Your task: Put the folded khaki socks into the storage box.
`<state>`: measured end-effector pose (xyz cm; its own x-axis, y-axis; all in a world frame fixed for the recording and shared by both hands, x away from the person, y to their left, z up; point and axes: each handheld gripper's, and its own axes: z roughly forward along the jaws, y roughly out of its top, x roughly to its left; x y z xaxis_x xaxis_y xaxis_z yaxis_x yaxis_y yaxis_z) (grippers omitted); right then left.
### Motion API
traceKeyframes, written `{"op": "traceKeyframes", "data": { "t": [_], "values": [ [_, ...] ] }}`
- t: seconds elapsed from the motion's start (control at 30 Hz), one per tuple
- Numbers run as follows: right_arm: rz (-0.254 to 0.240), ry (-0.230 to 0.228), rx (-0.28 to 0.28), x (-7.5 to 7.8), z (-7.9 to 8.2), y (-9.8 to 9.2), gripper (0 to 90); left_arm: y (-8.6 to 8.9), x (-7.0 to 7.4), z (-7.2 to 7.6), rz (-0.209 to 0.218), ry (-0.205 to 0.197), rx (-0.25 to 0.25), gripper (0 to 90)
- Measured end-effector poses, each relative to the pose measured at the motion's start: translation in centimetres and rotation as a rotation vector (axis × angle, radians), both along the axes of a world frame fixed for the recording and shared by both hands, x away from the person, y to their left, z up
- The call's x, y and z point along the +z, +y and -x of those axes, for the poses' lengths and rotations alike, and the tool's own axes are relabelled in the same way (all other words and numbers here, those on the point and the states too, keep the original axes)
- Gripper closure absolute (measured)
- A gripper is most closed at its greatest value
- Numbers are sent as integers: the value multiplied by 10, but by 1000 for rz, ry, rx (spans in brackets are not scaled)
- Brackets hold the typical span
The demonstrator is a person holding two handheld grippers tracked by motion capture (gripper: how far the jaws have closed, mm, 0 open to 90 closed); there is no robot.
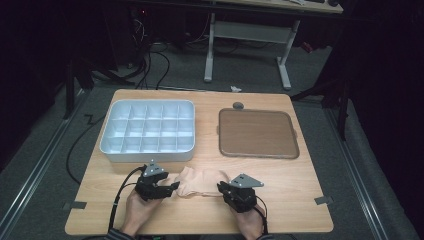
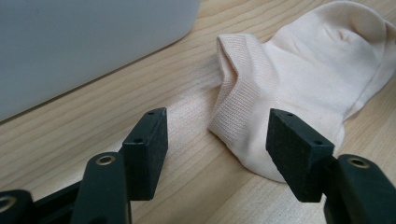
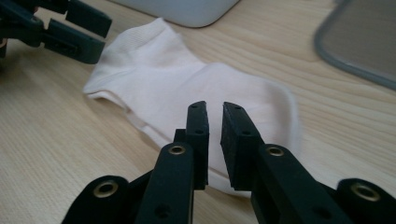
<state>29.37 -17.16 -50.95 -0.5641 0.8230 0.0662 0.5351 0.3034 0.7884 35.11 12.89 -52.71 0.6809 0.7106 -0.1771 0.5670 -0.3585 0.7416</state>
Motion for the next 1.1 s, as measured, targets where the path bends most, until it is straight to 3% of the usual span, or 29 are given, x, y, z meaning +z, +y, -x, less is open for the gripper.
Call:
{"op": "traceKeyframes", "data": {
  "t": [0.1, 0.47, 0.73, 0.87, 1.1],
  "values": [
    [-2, 19, 30, -4, -3, 13, 829, 1, 0, -1, -3, 4, 4, 404],
    [16, 25, 80, -14, -15, 49, 846, -3, -4, 0, -40, -15, 2, 414],
    [37, 45, 82, -20, -18, 54, 846, -5, -3, 1, -63, -24, -12, 431],
    [45, 47, 88, -22, -19, 54, 845, -7, -3, 2, -74, -34, -12, 493],
    [56, 37, 87, -23, -18, 55, 843, -5, -3, -1, -52, -17, -20, 617]
  ]
}}
